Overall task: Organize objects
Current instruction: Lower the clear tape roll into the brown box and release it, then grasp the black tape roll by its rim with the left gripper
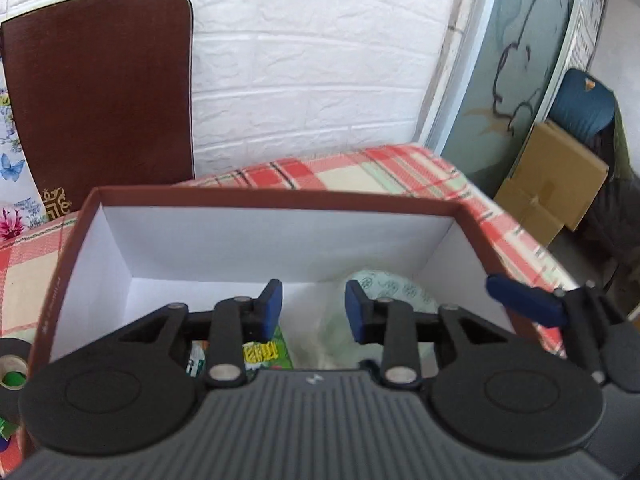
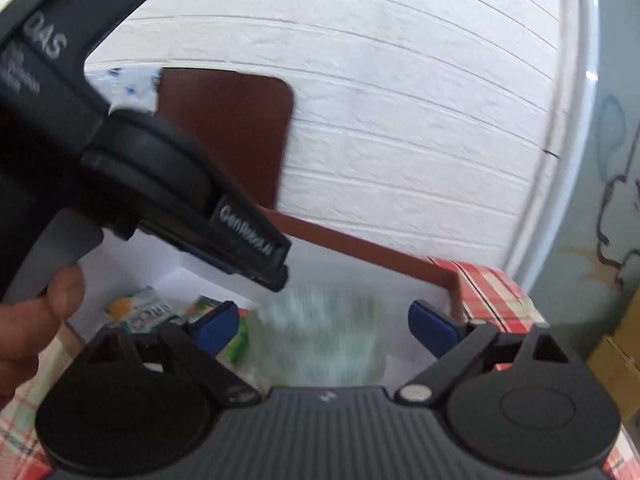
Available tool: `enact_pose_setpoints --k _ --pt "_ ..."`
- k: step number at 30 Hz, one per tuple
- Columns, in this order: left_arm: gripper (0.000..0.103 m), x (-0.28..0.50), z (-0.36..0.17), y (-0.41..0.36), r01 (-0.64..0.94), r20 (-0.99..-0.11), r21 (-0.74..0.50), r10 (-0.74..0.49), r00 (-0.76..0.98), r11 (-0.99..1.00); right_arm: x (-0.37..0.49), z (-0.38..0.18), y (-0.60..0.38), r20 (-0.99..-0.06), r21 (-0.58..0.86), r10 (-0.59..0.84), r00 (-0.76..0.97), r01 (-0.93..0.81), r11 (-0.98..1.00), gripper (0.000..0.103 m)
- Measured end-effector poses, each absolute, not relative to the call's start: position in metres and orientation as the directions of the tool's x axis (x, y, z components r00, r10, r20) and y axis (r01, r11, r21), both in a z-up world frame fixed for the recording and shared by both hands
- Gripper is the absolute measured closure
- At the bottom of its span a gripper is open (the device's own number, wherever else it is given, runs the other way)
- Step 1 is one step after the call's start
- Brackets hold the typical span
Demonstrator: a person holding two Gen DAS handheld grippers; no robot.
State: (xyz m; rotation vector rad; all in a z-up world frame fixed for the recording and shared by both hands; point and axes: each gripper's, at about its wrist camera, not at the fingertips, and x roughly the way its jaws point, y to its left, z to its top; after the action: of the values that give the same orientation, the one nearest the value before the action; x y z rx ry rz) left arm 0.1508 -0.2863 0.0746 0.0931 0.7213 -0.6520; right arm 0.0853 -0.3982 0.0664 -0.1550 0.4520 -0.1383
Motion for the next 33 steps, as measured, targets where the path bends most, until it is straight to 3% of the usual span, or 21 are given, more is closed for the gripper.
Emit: enact_pose_setpoints --k 6,12,16,19,20,24,27,31,33 --pt "0.066 0.115 0.086 -0.236 0.619 -0.564 -0.083 -0.549 0.617 0.781 0.039 0.064 -0.388 -0.308 -0.059 -0.156 0.939 0.145 0.988 0.013" --pt "0.063 0.067 0.080 -0.151 0.609 -0.507 -0.090 -0.563 0.653 0.788 -0.008 0.057 -0.362 -0.281 0.057 -0.018 0.959 0.036 0.998 0.012" --pt "0.063 0.068 0.035 -0.088 0.477 -0.606 -0.067 -0.415 0.678 0.877 -0.009 0.046 -0.323 -0.371 0.034 0.096 0.924 -0.089 0.995 0.017" --pt "0.062 0.079 -0.004 -0.031 0.294 -0.682 0.001 -0.215 0.699 0.956 -0.001 0.036 -0.282 -0.431 0.014 0.187 0.883 -0.201 0.980 0.021" --pt "0.061 0.077 -0.010 -0.010 0.259 -0.658 0.000 -0.195 0.727 0.966 0.005 0.035 -0.268 -0.449 0.006 0.220 0.866 -0.243 0.970 0.024" --pt "0.047 0.073 -0.018 0.045 0.081 -0.602 0.037 -0.042 0.798 0.996 0.026 0.031 -0.215 -0.499 -0.045 0.285 0.819 -0.353 0.935 0.033" --pt "0.048 0.073 -0.022 0.078 0.009 -0.560 -0.102 -0.065 0.826 0.995 0.061 0.033 -0.174 -0.489 -0.162 0.249 0.836 -0.368 0.916 0.036" --pt "0.045 0.072 -0.021 0.067 0.003 -0.545 -0.046 -0.027 0.838 0.999 0.114 0.022 -0.134 -0.486 -0.352 0.108 0.867 -0.308 0.884 0.037" --pt "0.044 0.072 -0.021 0.070 0.009 -0.542 -0.057 -0.039 0.840 0.998 0.132 0.008 -0.120 -0.494 -0.455 0.068 0.867 -0.324 0.829 0.033"
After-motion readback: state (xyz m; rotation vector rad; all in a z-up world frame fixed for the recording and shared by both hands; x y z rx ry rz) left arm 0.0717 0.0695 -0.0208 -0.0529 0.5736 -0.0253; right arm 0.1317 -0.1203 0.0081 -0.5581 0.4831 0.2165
